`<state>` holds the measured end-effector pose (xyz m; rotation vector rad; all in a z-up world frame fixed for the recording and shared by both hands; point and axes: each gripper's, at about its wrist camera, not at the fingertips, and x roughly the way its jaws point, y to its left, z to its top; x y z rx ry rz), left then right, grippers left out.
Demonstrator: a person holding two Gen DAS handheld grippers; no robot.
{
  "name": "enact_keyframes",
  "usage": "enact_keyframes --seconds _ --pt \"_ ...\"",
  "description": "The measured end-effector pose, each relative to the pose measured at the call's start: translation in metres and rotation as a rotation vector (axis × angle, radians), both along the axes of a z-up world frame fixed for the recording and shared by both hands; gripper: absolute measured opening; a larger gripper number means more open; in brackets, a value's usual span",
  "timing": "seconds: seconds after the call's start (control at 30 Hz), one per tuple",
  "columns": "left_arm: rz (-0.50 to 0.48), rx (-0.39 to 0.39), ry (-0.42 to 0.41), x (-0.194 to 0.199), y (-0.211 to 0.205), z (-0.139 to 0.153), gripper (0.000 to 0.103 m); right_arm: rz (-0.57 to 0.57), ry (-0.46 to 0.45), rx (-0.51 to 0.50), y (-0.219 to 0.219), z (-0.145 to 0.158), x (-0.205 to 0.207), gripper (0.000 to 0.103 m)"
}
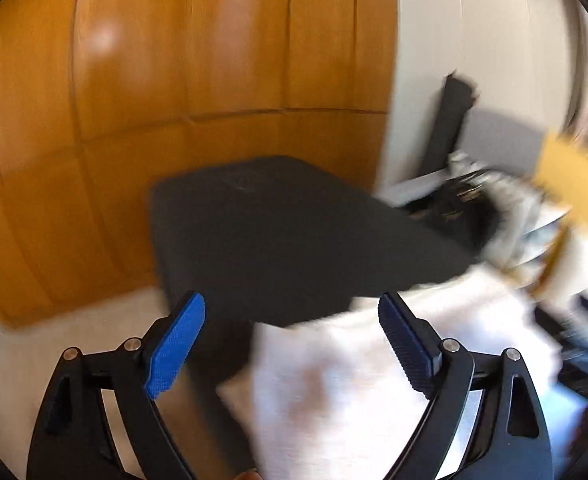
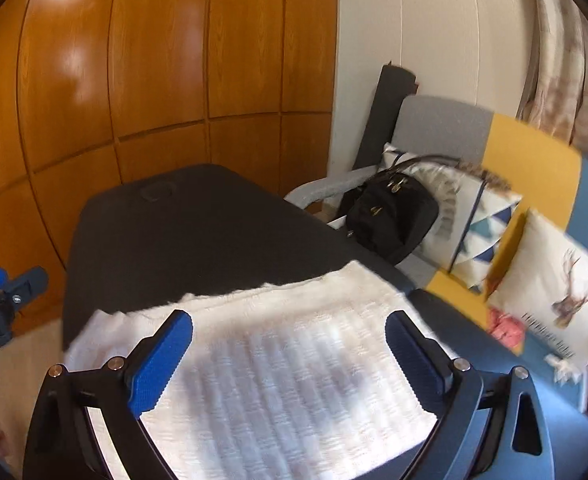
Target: Fold clothes
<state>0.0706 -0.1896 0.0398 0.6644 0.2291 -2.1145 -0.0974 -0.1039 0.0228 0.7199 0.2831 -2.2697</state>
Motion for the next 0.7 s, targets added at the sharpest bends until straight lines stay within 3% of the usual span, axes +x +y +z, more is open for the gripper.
enact_keyframes --seconds 0.07,0.13,0.4,0.6,0.7 --pt "-0.022 -0.065 -0.06 -0.006 0.005 0.0 0.091 0.002 0.008 -0.002 0.001 0.001 0.0 0.099" --pt "-0.016 -0.071 -0.055 -0.004 0.008 0.0 0.091 0.003 0.022 0.016 0.002 -0.001 0.001 0.099" --pt "-0.109 0.09 0.009 -0.002 0.006 -0.002 0.091 0.068 0.079 0.091 0.004 -0.005 0.013 0.099" --pt "-0.116 0.201 0.001 -0.011 -0.002 -0.013 0.091 0.109 0.075 0.103 -0.001 -0.009 0.016 0.099" --pt "-0.1 0.22 -0.006 -0.012 -0.007 -0.019 0.091 0.119 0.068 0.121 -0.002 -0.013 0.018 0.099"
